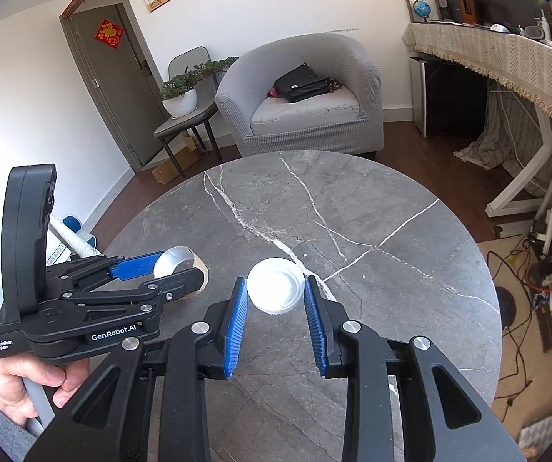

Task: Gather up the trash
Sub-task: 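Carry the tape roll and white cap over the green bin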

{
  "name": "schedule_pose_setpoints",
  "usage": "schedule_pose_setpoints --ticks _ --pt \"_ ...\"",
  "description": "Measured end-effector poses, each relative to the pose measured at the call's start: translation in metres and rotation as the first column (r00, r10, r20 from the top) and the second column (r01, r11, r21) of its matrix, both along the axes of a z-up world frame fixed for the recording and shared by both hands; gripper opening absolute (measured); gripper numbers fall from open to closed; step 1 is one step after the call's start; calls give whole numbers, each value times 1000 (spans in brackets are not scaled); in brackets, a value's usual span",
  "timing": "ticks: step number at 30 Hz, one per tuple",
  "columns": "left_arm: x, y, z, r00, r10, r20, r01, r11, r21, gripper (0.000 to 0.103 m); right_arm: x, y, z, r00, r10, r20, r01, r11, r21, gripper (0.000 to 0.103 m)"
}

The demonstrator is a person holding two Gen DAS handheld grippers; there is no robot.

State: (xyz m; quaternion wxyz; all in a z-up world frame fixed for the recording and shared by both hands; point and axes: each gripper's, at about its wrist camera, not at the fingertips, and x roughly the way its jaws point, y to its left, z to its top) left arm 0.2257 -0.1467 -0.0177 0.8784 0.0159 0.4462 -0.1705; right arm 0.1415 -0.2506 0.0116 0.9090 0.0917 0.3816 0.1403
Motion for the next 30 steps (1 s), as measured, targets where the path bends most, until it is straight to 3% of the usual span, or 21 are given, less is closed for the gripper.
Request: schedule_pose_setpoints --ticks 15,30 --pt "-66 88 15 988 147 37 -146 989 -23 58 -16 71 5 989 148 -15 -149 987 -62 30" --pt "-123 195 29 945 316 90 -313 949 -49 58 -29 151 16 960 281 -10 -281 956 -82 30"
